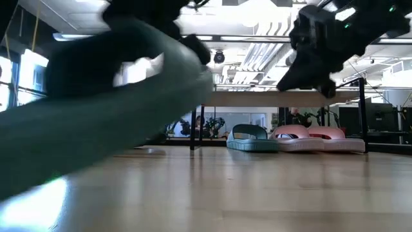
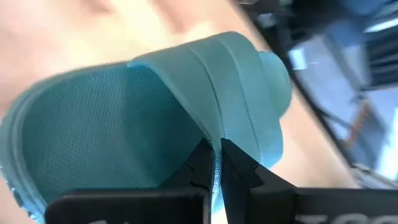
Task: Pick and place slides into the shelf
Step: Put the green slide under the shelf
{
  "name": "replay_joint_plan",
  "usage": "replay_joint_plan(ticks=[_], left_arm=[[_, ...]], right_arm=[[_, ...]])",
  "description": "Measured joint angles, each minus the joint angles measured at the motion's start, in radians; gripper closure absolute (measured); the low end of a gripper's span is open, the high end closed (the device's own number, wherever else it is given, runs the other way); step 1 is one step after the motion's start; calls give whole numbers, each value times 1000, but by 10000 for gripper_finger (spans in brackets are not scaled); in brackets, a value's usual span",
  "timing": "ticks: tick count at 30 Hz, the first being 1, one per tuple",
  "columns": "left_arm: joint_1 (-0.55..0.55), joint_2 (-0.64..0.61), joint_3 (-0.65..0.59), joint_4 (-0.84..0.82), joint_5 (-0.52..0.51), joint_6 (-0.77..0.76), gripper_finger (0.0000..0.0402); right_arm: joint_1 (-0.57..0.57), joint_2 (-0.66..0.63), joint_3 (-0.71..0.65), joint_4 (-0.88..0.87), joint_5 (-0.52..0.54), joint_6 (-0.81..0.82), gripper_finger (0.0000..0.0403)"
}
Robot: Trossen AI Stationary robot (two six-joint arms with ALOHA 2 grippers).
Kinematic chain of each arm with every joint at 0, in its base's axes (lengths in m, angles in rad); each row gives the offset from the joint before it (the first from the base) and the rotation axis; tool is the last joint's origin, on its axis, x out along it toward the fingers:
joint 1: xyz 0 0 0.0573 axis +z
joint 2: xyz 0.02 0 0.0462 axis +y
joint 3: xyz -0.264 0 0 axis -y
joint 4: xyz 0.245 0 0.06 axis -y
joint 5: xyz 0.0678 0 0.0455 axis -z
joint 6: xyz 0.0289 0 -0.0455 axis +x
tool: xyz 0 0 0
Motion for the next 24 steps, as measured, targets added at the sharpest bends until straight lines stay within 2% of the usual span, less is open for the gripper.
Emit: replay_joint_plan(ticks=[2, 5, 11, 16, 18, 21, 24], left_arm=[[32, 0, 55, -49, -73, 17, 399], [90, 0, 113, -72, -114, 33, 400], [240, 4, 154, -40, -110, 56, 400], [364, 28, 156, -22, -81, 33, 401], [402, 37, 153, -25, -55, 32, 401], [431, 34, 153, 0, -17, 26, 401], [437, 30, 153, 13, 11, 25, 401]], right_arm=[[15, -56, 0, -42, 33, 1, 403], [42, -147, 0, -110, 65, 2, 403], [131, -284, 0, -194, 115, 3, 403], [228, -311, 26, -221, 121, 50, 403], [264, -302, 50, -246, 107, 118, 403], [306, -273, 45, -265, 65, 312, 403], [364, -226, -3, -202, 131, 437, 403]])
